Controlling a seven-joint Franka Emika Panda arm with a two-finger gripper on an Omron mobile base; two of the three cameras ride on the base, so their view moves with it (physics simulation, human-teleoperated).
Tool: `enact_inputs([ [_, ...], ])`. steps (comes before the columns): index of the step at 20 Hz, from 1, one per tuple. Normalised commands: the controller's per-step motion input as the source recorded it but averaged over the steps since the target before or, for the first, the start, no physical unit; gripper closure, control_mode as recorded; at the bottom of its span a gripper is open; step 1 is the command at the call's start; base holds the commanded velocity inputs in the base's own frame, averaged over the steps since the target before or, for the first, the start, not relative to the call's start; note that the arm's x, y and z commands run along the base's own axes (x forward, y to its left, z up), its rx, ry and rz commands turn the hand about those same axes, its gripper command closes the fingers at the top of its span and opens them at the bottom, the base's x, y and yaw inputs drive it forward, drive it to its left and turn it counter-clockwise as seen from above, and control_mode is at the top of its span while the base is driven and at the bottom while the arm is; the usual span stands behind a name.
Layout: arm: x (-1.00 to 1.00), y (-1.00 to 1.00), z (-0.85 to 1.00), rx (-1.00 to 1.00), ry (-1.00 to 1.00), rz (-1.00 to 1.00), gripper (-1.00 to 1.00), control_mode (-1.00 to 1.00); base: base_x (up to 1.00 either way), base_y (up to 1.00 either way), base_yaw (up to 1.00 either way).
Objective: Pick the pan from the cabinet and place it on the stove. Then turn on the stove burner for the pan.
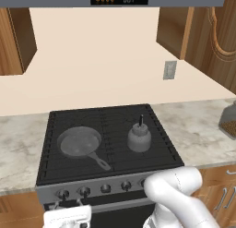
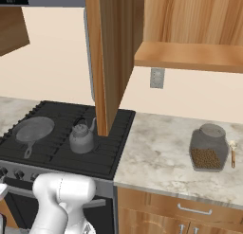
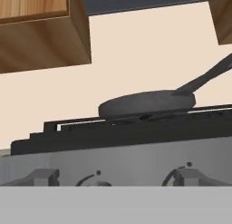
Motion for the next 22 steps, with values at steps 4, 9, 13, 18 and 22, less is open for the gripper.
enact_inputs([
  [4, 0.05, 0.06, -0.25, 0.1, 0.0, 0.0, -1.0, -1.0, 0.0, 0.0, 0.0],
  [9, 0.15, 0.0, -0.05, 0.08, 0.05, 0.0, -1.0, -1.0, 0.0, 0.0, 0.0],
  [13, 0.19, 0.0, -0.15, 0.07, 0.05, 0.0, -1.0, -1.0, 0.0, 0.0, 0.0],
  [18, 0.16, 0.0, -0.23, 0.08, 0.04, 0.0, -1.0, -1.0, 0.0, 0.0, 0.0],
  [22, 0.18, 0.02, -0.23, 0.07, 0.04, 0.0, -1.0, -1.0, 0.0, 0.0, 0.0],
])
